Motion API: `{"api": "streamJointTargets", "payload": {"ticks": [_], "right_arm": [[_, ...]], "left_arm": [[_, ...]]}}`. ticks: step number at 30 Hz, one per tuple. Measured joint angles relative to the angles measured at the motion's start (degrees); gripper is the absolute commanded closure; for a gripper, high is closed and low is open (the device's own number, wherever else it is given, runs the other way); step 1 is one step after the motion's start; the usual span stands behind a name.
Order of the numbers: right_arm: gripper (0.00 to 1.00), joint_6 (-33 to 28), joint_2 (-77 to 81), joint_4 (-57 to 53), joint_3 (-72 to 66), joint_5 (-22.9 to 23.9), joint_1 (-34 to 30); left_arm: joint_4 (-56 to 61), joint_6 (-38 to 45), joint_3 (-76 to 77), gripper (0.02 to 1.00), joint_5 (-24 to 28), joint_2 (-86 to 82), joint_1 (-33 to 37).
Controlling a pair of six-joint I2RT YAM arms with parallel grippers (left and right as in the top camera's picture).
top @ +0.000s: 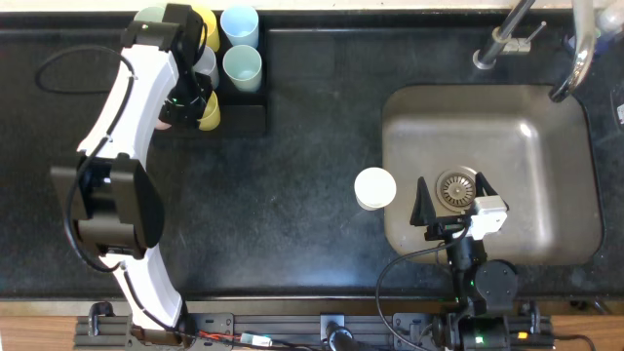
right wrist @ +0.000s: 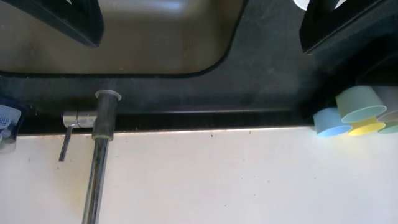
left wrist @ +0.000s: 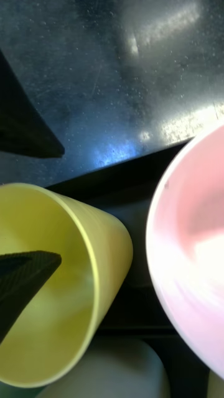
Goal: Store Cups
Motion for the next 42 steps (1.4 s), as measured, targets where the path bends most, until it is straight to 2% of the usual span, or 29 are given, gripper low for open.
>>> {"api": "streamJointTargets", "payload": {"ticks": [6, 10, 14, 15, 20, 23, 29, 36, 42], "right_arm": [[0.003, 0.0, 0.0, 0.0, 0.0, 0.0, 0.02], [0.003, 0.0, 0.0, -0.02, 0.0, 0.0, 0.02], [0.005, 0.04, 0.0, 0.0, 0.0, -0.02, 0.0], [0.003, 0.0, 0.02, -0.04, 0.0, 0.0, 0.02], [0.003, 0.0, 0.0, -0.02, 0.0, -0.02, 0.02], [0.003, 0.0, 0.02, 0.0, 0.0, -0.02, 0.02], [0.003, 0.0, 0.0, -0.02, 0.0, 0.0, 0.02], [0.005, 0.0, 0.0, 0.02, 0.0, -0.02, 0.02], [0.003, 0.0, 0.0, 0.0, 0.0, 0.0, 0.0]], "left_arm": [[-1.79, 0.0, -0.48, 0.391, -1.44, -7.15, 0.0], [-1.09, 1.38, -0.68, 0.194, -3.26, -17.53, 0.0], [10.73, 8.76, -3.96, 0.126, -5.07, -29.38, 0.0], [17.64, 13.09, -6.38, 0.018, -5.35, -32.96, 0.0], [46.27, 37.11, -21.86, 0.018, -3.67, -49.79, 0.0], [55.76, 45.79, -32.26, 0.018, -2.86, -60.43, 0.0], [61.55, 53.79, -52.3, 0.018, -2.01, -82.4, 0.0], [63.36, 69.85, -70.75, 0.018, 5.46, -101.53, 0.0], [67.23, 74.4, -85.13, 0.018, 8.33, -111.89, 0.0]]}}
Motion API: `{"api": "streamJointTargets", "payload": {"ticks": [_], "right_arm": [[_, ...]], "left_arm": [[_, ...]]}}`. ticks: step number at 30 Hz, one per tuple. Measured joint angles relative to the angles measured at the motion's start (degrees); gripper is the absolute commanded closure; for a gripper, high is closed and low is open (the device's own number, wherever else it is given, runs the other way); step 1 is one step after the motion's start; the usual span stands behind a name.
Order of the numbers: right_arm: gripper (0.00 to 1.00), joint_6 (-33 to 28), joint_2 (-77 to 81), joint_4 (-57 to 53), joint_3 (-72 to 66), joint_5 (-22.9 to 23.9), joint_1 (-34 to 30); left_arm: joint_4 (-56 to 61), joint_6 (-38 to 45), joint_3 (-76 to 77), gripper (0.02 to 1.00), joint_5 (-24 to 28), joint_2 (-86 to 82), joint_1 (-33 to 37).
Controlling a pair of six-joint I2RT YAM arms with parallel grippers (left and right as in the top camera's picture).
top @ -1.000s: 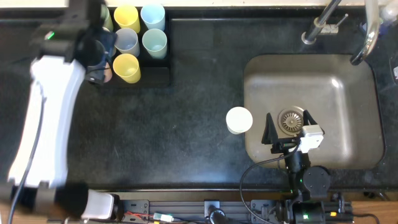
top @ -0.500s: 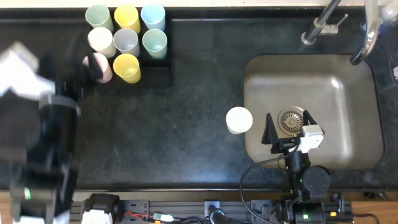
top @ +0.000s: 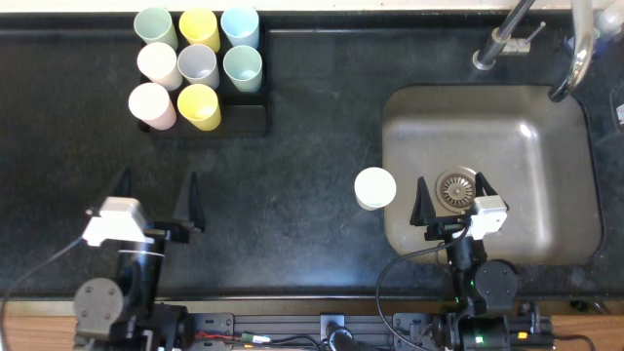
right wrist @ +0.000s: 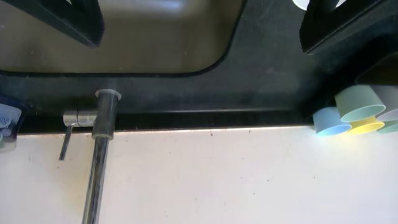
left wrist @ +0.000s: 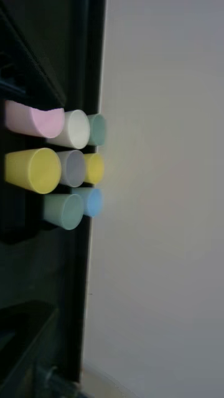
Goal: Store Cups
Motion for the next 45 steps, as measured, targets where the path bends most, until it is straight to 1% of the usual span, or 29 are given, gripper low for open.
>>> {"api": "streamJointTargets", "payload": {"ticks": [3, 7, 9, 11, 12, 45], "right_arm": [[0.003, 0.0, 0.0, 0.0, 0.0, 0.0, 0.02], [0.003, 0.02, 0.0, 0.0, 0.0, 0.0, 0.02], [0.003, -0.02, 0.0, 0.02, 0.0, 0.0, 0.02], [0.003, -0.02, 0.02, -0.02, 0.0, 0.0, 0.02], [0.003, 0.02, -0.02, 0.02, 0.0, 0.0, 0.02], [0.005, 0.0, 0.0, -0.02, 0.0, 0.0, 0.0]], "left_arm": [[5.2, 1.11, -7.3, 0.018, 1.03, -4.37, 0.0], [12.31, 1.36, -13.73, 0.018, 1.55, -5.46, 0.0], [9.9, 1.36, -16.2, 0.018, 1.6, -5.57, 0.0], [3.72, 1.62, -17.59, 0.018, 1.68, -5.55, 0.0], [2.67, 1.9, -17.59, 0.02, 1.79, -5.53, 0.0], [2.58, 2.64, -17.59, 0.018, 1.79, -5.51, 0.0]]}}
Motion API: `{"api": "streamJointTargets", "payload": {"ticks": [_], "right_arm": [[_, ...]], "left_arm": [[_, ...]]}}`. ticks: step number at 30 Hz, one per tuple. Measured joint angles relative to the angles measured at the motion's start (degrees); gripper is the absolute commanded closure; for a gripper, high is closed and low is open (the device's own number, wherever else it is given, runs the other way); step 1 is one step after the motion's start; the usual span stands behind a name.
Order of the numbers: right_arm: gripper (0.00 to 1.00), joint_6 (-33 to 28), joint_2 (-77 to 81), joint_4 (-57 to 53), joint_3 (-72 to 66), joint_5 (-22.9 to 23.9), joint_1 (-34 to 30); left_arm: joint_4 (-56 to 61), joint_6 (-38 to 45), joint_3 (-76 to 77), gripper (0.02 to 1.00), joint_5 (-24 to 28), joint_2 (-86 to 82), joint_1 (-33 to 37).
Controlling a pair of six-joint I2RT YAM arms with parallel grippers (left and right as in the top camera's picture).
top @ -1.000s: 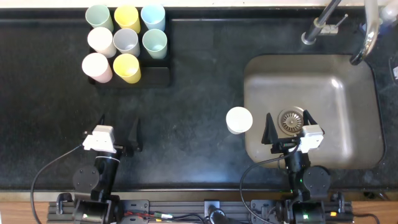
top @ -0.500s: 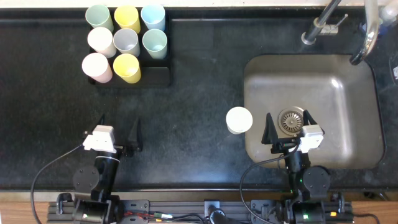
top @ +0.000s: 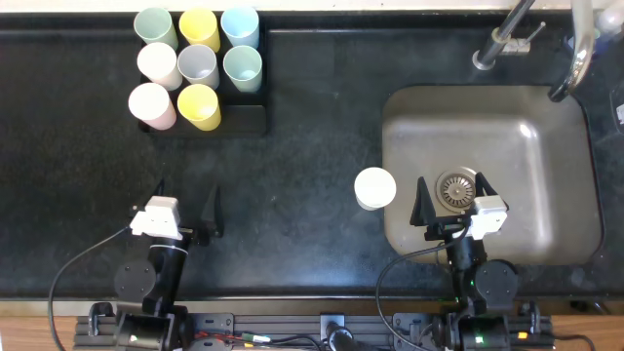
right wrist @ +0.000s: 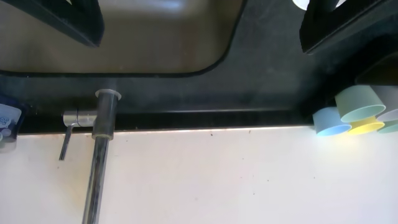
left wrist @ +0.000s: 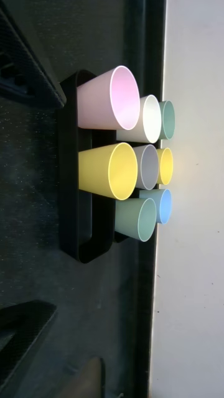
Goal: Store Cups
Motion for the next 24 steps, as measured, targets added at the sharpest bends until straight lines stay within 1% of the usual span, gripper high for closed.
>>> {"api": "streamJointTargets", "payload": {"ticks": [18, 21, 24], "right_arm": [[0.003, 0.02, 0.11, -0.13, 0.0, 0.13, 0.0], [0.003, 0.0, 2.8, -3.13, 1.22, 0.68, 0.02], [0.003, 0.04, 10.12, -9.07, 7.54, 1.51, 0.0]], "left_arm": [[0.0, 0.0, 0.0, 0.018, 0.02, 0.0, 0.0], [0.0, 0.0, 0.0, 0.018, 0.0, 0.0, 0.0], [0.0, 0.0, 0.0, 0.018, 0.0, 0.0, 0.0]]}}
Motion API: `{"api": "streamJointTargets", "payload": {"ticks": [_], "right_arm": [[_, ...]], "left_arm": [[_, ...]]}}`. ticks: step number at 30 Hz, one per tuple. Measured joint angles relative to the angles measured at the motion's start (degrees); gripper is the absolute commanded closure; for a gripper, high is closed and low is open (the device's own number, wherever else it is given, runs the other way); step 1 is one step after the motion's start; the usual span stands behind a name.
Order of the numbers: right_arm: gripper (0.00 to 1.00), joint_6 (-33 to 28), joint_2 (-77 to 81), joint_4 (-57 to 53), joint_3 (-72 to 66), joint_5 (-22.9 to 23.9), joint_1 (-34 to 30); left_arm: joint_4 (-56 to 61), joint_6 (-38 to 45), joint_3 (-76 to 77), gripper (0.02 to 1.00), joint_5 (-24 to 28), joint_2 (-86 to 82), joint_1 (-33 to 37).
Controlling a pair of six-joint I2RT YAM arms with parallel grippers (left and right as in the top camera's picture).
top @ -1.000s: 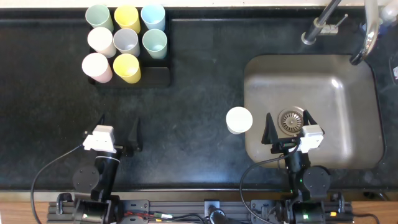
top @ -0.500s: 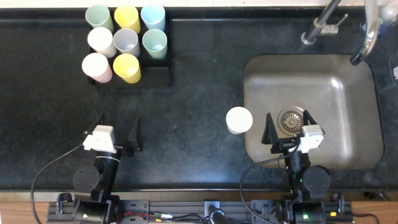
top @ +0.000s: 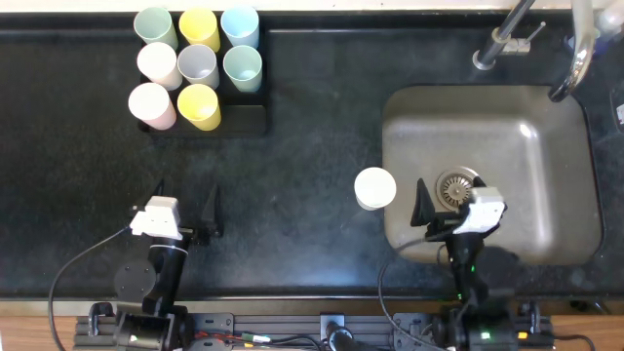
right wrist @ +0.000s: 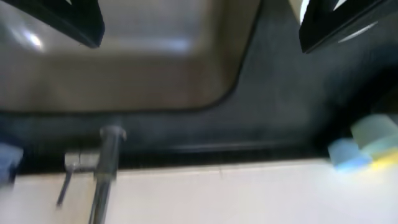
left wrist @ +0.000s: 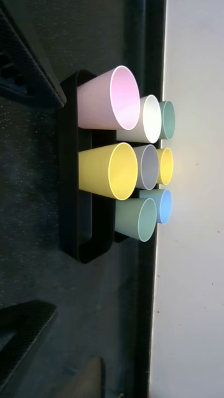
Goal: Store Cups
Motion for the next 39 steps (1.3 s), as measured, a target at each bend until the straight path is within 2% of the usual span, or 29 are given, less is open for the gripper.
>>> {"api": "streamJointTargets", "payload": {"ticks": [3, 5, 10, 12, 17, 20, 28, 39], "right_arm": [[0.003, 0.04, 7.65, -6.49, 11.5, 0.37, 0.02], [0.003, 0.48, 15.47, -19.61, 26.01, 0.13, 0.02], [0.003, 1.4, 35.71, -44.74, 49.13, -2.62, 0.0], [0.003, 1.49, 43.3, -53.64, 55.21, -4.0, 0.02], [0.005, 1.53, 58.86, -64.87, 65.55, -6.1, 0.13], [0.003, 1.16, 65.81, -69.33, 69.0, -6.51, 1.42], [0.001, 1.11, 76.0, -71.25, 70.25, -9.68, 7.67], [0.06, 1.11, 85.7, -71.63, 70.29, -5.51, 10.45]], "left_arm": [[0.02, 0.0, 0.0, 0.018, 0.02, 0.0, 0.0], [0.0, 0.0, 0.02, 0.018, 0.02, 0.0, 0.0], [-0.02, 0.0, 0.02, 0.018, 0.02, 0.07, 0.0], [-0.02, 0.0, 0.02, 0.018, 0.02, 0.09, 0.0], [-0.04, 0.0, 0.02, 0.018, 0.02, 0.07, 0.0], [-0.02, 0.0, 0.02, 0.018, 0.02, 0.07, 0.0], [-0.02, 0.0, 0.02, 0.02, 0.0, 0.07, 0.0], [-0.02, 0.0, 0.02, 0.018, 0.02, 0.07, 0.0]]}}
